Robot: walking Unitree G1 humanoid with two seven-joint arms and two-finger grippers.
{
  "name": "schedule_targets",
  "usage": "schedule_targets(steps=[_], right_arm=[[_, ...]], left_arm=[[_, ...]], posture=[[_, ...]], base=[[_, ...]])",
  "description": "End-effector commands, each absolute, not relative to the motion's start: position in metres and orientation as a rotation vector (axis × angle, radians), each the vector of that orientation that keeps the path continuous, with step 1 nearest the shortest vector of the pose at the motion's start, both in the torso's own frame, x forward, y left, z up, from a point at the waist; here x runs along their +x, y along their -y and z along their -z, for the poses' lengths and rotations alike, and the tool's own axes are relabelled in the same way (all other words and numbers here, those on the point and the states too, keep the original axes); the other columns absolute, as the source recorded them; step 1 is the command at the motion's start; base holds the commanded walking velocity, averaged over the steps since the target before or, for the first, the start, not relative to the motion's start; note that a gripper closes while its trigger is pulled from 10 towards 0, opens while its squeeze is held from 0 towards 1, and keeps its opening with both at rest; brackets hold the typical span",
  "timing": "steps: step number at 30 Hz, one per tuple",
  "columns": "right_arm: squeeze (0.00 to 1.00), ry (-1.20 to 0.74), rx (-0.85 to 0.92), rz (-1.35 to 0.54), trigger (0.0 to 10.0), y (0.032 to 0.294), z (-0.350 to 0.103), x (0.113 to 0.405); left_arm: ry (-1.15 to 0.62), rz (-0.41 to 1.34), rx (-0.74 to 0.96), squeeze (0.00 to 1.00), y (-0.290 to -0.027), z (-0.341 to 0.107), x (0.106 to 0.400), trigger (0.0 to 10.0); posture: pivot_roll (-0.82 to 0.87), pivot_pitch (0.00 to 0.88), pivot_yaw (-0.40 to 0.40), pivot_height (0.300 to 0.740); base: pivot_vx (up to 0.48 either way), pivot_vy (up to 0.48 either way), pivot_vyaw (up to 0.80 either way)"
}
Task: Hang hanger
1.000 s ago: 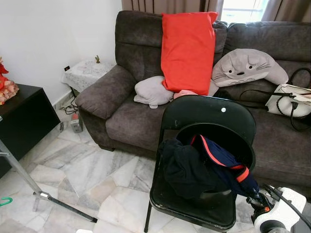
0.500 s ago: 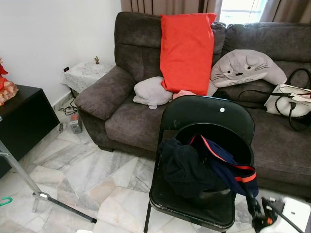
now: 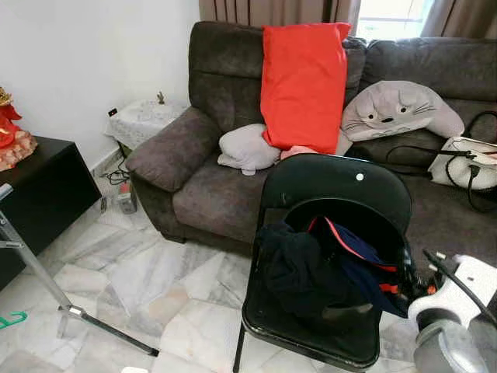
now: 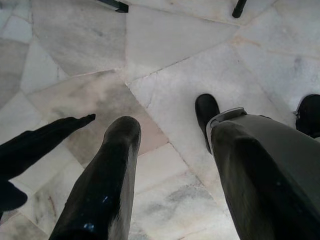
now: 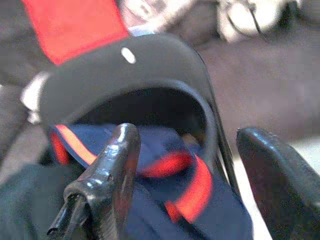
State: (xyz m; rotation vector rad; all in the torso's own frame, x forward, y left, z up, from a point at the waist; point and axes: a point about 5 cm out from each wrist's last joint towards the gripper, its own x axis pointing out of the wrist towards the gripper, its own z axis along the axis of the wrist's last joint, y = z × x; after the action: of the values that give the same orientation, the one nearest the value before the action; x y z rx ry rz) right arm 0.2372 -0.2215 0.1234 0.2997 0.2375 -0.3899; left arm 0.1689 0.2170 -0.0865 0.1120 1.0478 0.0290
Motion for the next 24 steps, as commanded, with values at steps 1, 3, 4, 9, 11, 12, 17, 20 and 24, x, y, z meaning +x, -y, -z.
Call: schedule_targets(steps=[1,3,4,9,11,12,17,20,24], right_arm=[[0.0,-0.278,0.296,0.413,10.0,0.219,-0.125,0.235],[0.0,-0.299,0.342,0.442,10.0,0.218,-0.123,0.233],[0.0,-0.303,0.395,0.471,10.0,0.217,-0.123,0.232],[0.0,-0.306,0.429,0.484,10.0,0.216,-0.126,0.233],[0.0,-0.306,0.442,0.498,10.0,0.217,-0.127,0.234],[0.0,-0.307,0.452,0.504,10.0,0.218,-0.127,0.234],[0.0,-0.34,0.499,0.497,10.0,0.219,-0.127,0.24],[0.0,-0.366,0.473,0.478,10.0,0.219,-0.125,0.245],[0.0,-0.375,0.472,0.45,10.0,0.215,-0.125,0.25]], left_arm=[[-1.052,-0.031,0.131,0.0,-0.221,0.086,0.168,10.0],[-1.053,-0.028,0.134,0.0,-0.221,0.086,0.168,10.0],[-1.054,-0.026,0.136,0.0,-0.221,0.086,0.168,10.0],[-1.052,-0.024,0.133,0.0,-0.22,0.086,0.168,10.0],[-1.052,-0.023,0.132,0.0,-0.22,0.086,0.169,10.0],[-1.051,-0.023,0.131,0.0,-0.22,0.086,0.169,10.0],[-1.051,-0.023,0.129,0.0,-0.219,0.086,0.169,10.0],[-1.051,-0.026,0.129,0.0,-0.219,0.086,0.169,10.0],[-1.051,-0.028,0.128,0.0,-0.22,0.086,0.169,10.0]], posture=[[-0.15,0.005,0.069,0.74],[-0.16,0.007,0.07,0.74],[-0.16,0.008,0.069,0.74],[-0.16,0.006,0.068,0.74],[-0.16,0.004,0.067,0.74],[-0.16,0.005,0.066,0.74],[-0.15,0.003,0.066,0.74],[-0.15,0.003,0.067,0.74],[-0.15,0.002,0.068,0.74]], base=[[0.0,0.0,0.0],[0.0,0.0,0.0],[0.0,0.0,0.0],[0.0,0.0,0.0],[0.0,0.0,0.0],[0.0,0.0,0.0],[0.0,0.0,0.0],[0.0,0.0,0.0],[0.0,0.0,0.0]])
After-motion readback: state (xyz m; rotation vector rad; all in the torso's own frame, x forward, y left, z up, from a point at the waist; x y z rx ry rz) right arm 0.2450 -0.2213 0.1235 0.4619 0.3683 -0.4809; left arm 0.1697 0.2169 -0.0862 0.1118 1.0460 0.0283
